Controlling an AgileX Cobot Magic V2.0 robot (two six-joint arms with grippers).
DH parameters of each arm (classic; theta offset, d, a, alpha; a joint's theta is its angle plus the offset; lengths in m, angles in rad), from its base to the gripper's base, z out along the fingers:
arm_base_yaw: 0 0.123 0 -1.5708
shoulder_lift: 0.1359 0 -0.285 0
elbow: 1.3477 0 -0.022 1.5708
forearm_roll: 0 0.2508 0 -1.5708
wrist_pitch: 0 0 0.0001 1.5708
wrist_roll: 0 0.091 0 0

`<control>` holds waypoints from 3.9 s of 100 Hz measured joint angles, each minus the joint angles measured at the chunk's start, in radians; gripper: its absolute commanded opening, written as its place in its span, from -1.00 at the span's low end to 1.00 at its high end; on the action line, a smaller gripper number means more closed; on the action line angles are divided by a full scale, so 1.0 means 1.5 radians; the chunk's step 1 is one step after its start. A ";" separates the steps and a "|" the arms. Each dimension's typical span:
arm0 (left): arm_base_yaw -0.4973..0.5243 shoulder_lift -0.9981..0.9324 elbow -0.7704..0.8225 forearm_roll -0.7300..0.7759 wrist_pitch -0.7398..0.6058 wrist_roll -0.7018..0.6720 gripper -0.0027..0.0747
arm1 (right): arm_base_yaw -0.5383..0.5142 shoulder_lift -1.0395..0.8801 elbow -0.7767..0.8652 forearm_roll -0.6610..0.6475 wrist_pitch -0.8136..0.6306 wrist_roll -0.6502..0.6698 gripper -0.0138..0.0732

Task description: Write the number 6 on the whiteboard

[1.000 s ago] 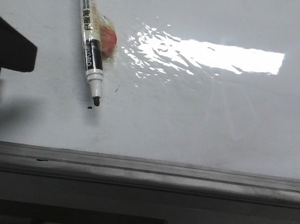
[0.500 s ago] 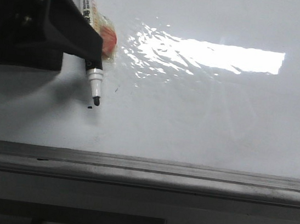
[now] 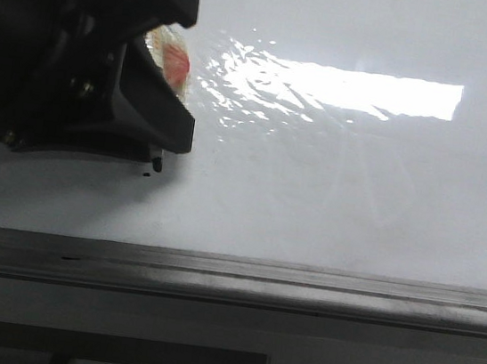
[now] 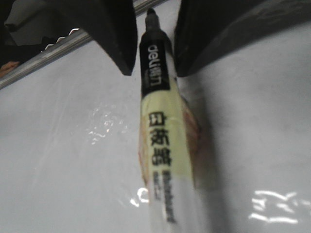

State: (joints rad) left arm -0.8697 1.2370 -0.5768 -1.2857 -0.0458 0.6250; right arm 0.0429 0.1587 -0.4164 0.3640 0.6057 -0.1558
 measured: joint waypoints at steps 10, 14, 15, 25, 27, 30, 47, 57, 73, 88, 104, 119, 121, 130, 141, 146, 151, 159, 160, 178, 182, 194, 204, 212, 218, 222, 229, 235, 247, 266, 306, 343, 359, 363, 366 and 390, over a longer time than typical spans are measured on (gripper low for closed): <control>0.000 0.004 -0.001 -0.003 0.003 0.000 -0.98 | 0.000 0.000 0.000 0.000 0.000 0.000 0.06; 0.000 0.004 -0.001 -0.003 0.003 0.000 -0.98 | 0.000 0.000 0.000 0.000 0.000 0.000 0.06; 0.000 0.004 -0.001 -0.003 0.003 0.000 -0.98 | 0.000 0.000 0.000 0.000 0.000 0.000 0.06; 0.000 -0.001 -0.001 0.002 0.003 0.000 -0.98 | 0.000 0.000 0.000 0.000 0.000 0.000 0.06; 0.000 -0.005 -0.001 0.007 0.003 0.000 -0.98 | 0.000 0.000 0.000 0.001 0.000 0.000 0.06; 0.000 -0.008 -0.001 0.018 0.006 0.000 -0.98 | 0.000 0.000 0.000 0.003 0.000 -0.004 0.06; 0.006 -0.061 0.005 0.200 0.050 0.000 -0.98 | 0.000 0.000 -0.026 0.078 0.026 -0.120 0.06; 0.006 -0.099 -0.005 0.360 0.164 0.000 -0.98 | 0.000 0.015 -0.049 0.155 0.055 -0.224 0.06; 0.006 -0.113 -0.048 0.583 0.369 0.000 -0.98 | 0.023 0.047 -0.056 0.263 0.100 -0.405 0.06; 0.006 -0.111 -0.067 0.690 0.457 0.028 -0.98 | 0.087 0.083 -0.058 0.274 0.136 -0.476 0.06; 0.006 -0.102 -0.069 0.711 0.471 0.066 -0.98 | 0.155 0.135 -0.058 0.274 0.145 -0.508 0.06; 0.006 -0.101 -0.074 0.714 0.471 0.100 -0.98 | 0.221 0.175 -0.070 0.248 0.143 -0.534 0.07; 0.006 -0.101 -0.076 0.714 0.471 0.106 -0.98 | 0.228 0.180 -0.075 0.242 0.143 -0.536 0.08; 0.006 -0.101 -0.085 0.714 0.470 0.142 -0.98 | 0.273 0.211 -0.102 0.206 0.128 -0.537 0.14; 0.006 -0.101 -0.099 0.715 0.468 0.178 -0.98 | 0.314 0.265 -0.137 0.192 0.086 -0.541 0.19; 0.006 -0.101 -0.107 0.715 0.468 0.185 -0.98 | 0.328 0.293 -0.149 0.195 0.062 -0.543 0.19; 0.006 -0.101 -0.114 0.715 0.467 0.188 -0.98 | 0.339 0.322 -0.159 0.208 0.041 -0.543 0.19; 0.006 -0.101 -0.124 0.719 0.467 0.191 -0.98 | 0.358 0.368 -0.167 0.225 0.026 -0.543 0.19; 0.006 -0.101 -0.126 0.719 0.467 0.191 -0.98 | 0.360 0.375 -0.169 0.227 0.026 -0.543 0.19; 0.006 -0.101 -0.132 0.745 0.466 0.191 -0.98 | 0.413 0.445 -0.170 0.231 0.022 -0.555 0.21; 0.006 -0.100 -0.132 0.748 0.466 0.191 -0.98 | 0.425 0.451 -0.170 0.231 0.012 -0.558 0.24; 0.006 -0.099 -0.132 0.756 0.466 0.191 -0.98 | 0.450 0.463 -0.170 0.234 -0.025 -0.563 0.32; 0.006 -0.096 -0.132 0.759 0.468 0.200 -0.98 | 0.461 0.471 -0.170 0.238 -0.042 -0.564 0.33; 0.006 -0.087 -0.133 0.760 0.480 0.217 -0.98 | 0.465 0.476 -0.170 0.245 -0.044 -0.564 0.33; 0.006 -0.080 -0.135 0.760 0.494 0.229 -0.98 | 0.465 0.476 -0.170 0.255 -0.044 -0.564 0.33; 0.006 -0.076 -0.135 0.760 0.499 0.233 -0.98 | 0.465 0.476 -0.170 0.262 -0.044 -0.564 0.33; 0.006 -0.071 -0.135 0.761 0.505 0.239 -0.98 | 0.465 0.476 -0.170 0.275 -0.034 -0.564 0.33; 0.006 -0.070 -0.135 0.761 0.502 0.242 -0.98 | 0.465 0.477 -0.170 0.280 -0.024 -0.564 0.33; 0.006 -0.070 -0.135 0.761 0.499 0.256 -0.98 | 0.465 0.479 -0.170 0.285 -0.013 -0.567 0.33; 0.006 -0.070 -0.135 0.764 0.491 0.313 -0.98 | 0.471 0.481 -0.170 0.285 -0.009 -0.601 0.39; 0.006 -0.070 -0.135 0.768 0.485 0.331 -0.98 | 0.527 0.501 -0.170 0.272 -0.048 -0.639 0.53; 0.008 -0.068 -0.135 0.776 0.489 0.331 -0.98 | 0.529 0.516 -0.170 0.279 -0.062 -0.641 0.53; 0.008 -0.068 -0.135 0.774 0.488 0.331 -0.98 | 0.529 0.519 -0.170 0.280 -0.069 -0.641 0.53; 0.008 -0.068 -0.135 0.774 0.485 0.331 -0.98 | 0.529 0.519 -0.170 0.280 -0.074 -0.641 0.53; 0.008 -0.068 -0.135 0.774 0.484 0.331 -0.98 | 0.529 0.519 -0.170 0.283 -0.077 -0.641 0.53; 0.008 -0.068 -0.135 0.763 0.466 0.333 -0.98 | 0.529 0.523 -0.170 0.337 -0.108 -0.641 0.52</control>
State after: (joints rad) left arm -0.8582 1.1351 -0.7791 -0.1417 0.6536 1.1239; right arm 0.8368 0.9438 -0.6712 0.8698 0.4438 -1.1174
